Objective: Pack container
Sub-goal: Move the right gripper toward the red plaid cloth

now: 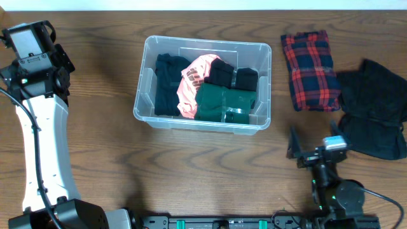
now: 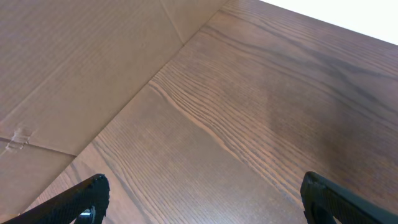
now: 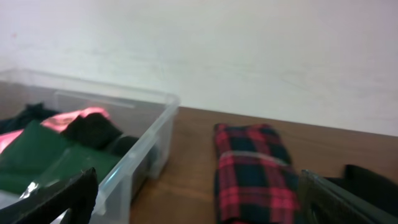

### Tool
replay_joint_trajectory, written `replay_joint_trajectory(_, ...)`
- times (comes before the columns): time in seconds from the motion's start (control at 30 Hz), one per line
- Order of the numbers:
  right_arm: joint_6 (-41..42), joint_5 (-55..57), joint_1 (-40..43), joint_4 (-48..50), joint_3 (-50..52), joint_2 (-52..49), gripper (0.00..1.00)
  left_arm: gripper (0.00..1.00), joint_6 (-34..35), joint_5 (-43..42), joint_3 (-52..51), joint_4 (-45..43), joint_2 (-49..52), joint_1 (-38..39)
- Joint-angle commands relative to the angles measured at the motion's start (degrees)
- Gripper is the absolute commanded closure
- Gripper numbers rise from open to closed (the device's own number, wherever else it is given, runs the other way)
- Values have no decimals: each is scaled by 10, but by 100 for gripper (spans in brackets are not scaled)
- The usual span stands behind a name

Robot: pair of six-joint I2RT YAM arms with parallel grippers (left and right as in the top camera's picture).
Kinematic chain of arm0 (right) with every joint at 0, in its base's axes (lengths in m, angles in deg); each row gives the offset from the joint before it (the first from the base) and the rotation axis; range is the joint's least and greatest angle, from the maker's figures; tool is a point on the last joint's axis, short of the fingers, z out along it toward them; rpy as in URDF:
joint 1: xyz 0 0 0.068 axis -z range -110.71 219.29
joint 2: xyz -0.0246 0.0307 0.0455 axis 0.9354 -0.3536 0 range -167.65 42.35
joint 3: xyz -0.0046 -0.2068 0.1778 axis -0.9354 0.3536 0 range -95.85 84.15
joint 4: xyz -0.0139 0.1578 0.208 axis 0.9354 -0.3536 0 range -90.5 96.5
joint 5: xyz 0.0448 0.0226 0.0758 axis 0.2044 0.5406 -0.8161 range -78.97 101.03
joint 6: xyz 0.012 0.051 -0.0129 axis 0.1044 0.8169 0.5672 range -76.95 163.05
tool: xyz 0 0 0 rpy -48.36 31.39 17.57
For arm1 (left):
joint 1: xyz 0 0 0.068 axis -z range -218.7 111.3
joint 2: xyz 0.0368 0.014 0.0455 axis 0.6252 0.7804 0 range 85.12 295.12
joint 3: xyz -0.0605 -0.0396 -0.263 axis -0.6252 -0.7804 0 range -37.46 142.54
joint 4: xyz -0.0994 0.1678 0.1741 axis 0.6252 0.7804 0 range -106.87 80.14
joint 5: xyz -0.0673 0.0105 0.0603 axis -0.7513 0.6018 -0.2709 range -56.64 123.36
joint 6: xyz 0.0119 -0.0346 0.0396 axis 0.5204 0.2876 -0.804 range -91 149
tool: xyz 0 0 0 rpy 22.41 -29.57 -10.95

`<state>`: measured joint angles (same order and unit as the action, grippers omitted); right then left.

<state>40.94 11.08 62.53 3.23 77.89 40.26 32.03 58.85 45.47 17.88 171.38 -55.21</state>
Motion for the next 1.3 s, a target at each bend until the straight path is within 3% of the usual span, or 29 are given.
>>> replay_joint_trajectory(0.0,-1,64,-1,-14,-78,-30,1,2,7,5,-3,2,2,-2)
replay_joint_trajectory(0.27,-25,55,33,-98,-306,-191,1,2,7,5,-3,2,2,-2)
replay_joint_trajectory(0.37,-91,57,50,-173,-402,-263,1,2,7,5,-3,2,2,-2)
replay_joint_trajectory(0.67,-138,-37,136,-461,-673,-502,1,2,7,5,-3,2,2,-2)
replay_joint_trajectory(0.9,-137,-85,186,-544,-746,-663,1,2,7,5,-3,2,2,-2)
replay_joint_trajectory(1.27,-138,-113,188,-515,-746,-793,1,2,7,5,-3,2,2,-2)
